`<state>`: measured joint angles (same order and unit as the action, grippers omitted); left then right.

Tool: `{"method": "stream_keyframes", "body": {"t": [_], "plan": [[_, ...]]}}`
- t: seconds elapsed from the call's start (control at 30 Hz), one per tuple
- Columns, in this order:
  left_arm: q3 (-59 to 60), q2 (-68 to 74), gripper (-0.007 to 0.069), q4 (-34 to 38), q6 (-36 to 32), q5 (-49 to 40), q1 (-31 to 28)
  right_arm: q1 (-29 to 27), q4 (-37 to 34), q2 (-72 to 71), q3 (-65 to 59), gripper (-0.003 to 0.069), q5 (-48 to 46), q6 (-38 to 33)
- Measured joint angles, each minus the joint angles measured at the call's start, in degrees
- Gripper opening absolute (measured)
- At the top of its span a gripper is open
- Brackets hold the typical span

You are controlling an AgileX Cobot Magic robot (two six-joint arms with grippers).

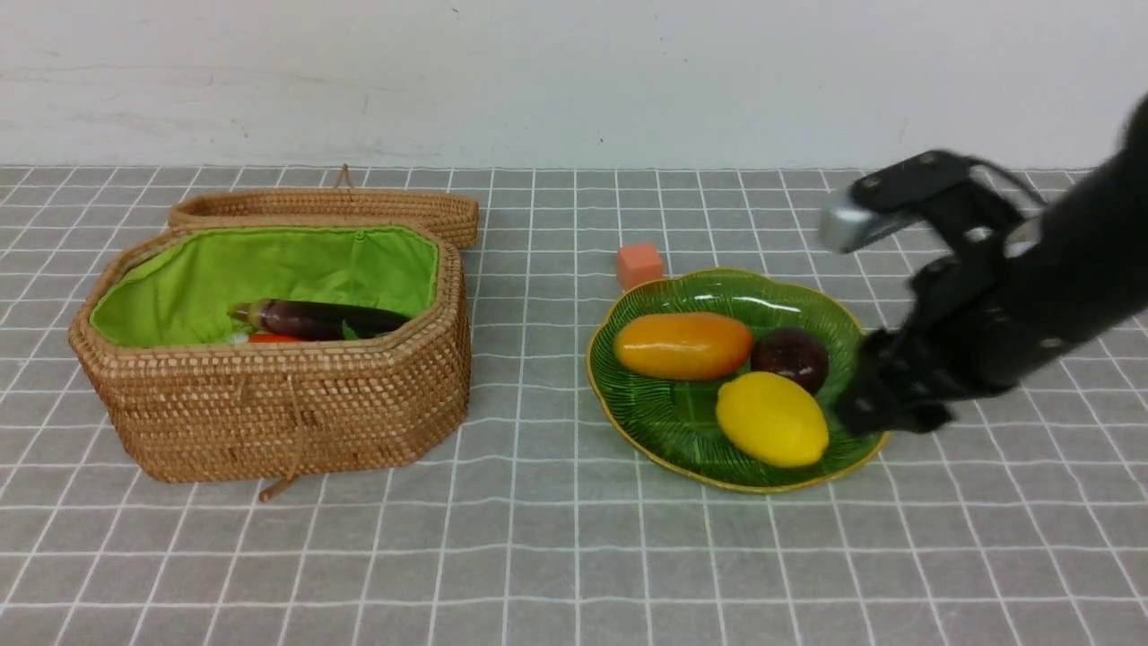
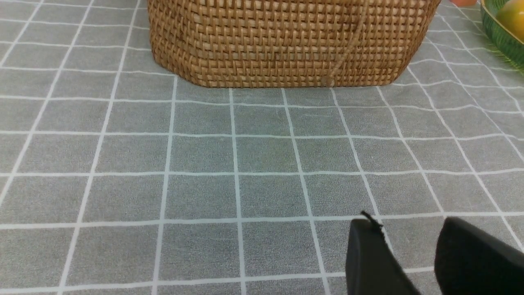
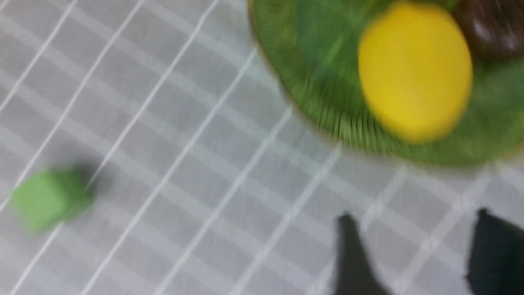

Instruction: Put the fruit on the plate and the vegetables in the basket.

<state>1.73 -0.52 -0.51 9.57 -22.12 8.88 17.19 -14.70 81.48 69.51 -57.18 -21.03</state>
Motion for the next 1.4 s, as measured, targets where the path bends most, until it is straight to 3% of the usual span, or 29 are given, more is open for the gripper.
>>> {"method": "stream_keyframes", "body": {"t": [0.03, 0.1, 0.2, 0.27, 0.5, 0.83, 1.07, 1.23, 1.4], "plan": [[0.0, 0.0, 0.0238, 0.0, 0.0, 0.0, 0.0, 0.0, 0.7, -0.8, 0.0, 0.0275, -1.8, 0.7], [0.0, 0.0, 0.0238, 0.0, 0.0, 0.0, 0.0, 0.0, 3.3, -6.2, -0.7, 0.0138, -7.6, 4.7], [0.0, 0.0, 0.0238, 0.1, 0.0, 0.0, 0.0, 0.0, 5.4, -11.3, -3.9, 0.0015, -10.0, 9.2], [0.0, 0.0, 0.0238, 0.1, 0.0, 0.0, 0.0, 0.0, 6.3, -15.5, -6.9, -0.0014, -10.6, 11.9], [0.0, 0.0, 0.0238, 0.1, 0.0, 0.0, 0.0, 0.0, 6.4, -27.3, -15.6, -0.0017, -13.4, 15.9], [0.0, 0.0, 0.0238, 0.1, 0.0, 0.0, 0.0, 0.0, 6.4, -37.6, -16.7, -0.0015, -14.5, 15.3], [0.0, 0.0, 0.0238, 0.1, 0.0, 0.0, 0.0, -6.5, 9.1, -48.5, -16.7, -0.0012, -14.3, 14.4], [0.0, 0.0, 0.0238, 0.1, 0.0, 0.0, 0.0, -13.4, 16.6, -61.5, -24.3, -0.0008, 2.3, 19.3], [0.0, 0.0, 0.0238, 0.1, 0.0, 0.0, 0.0, -14.4, 17.5, -73.5, -41.1, -0.0007, 18.3, 21.9]]}}
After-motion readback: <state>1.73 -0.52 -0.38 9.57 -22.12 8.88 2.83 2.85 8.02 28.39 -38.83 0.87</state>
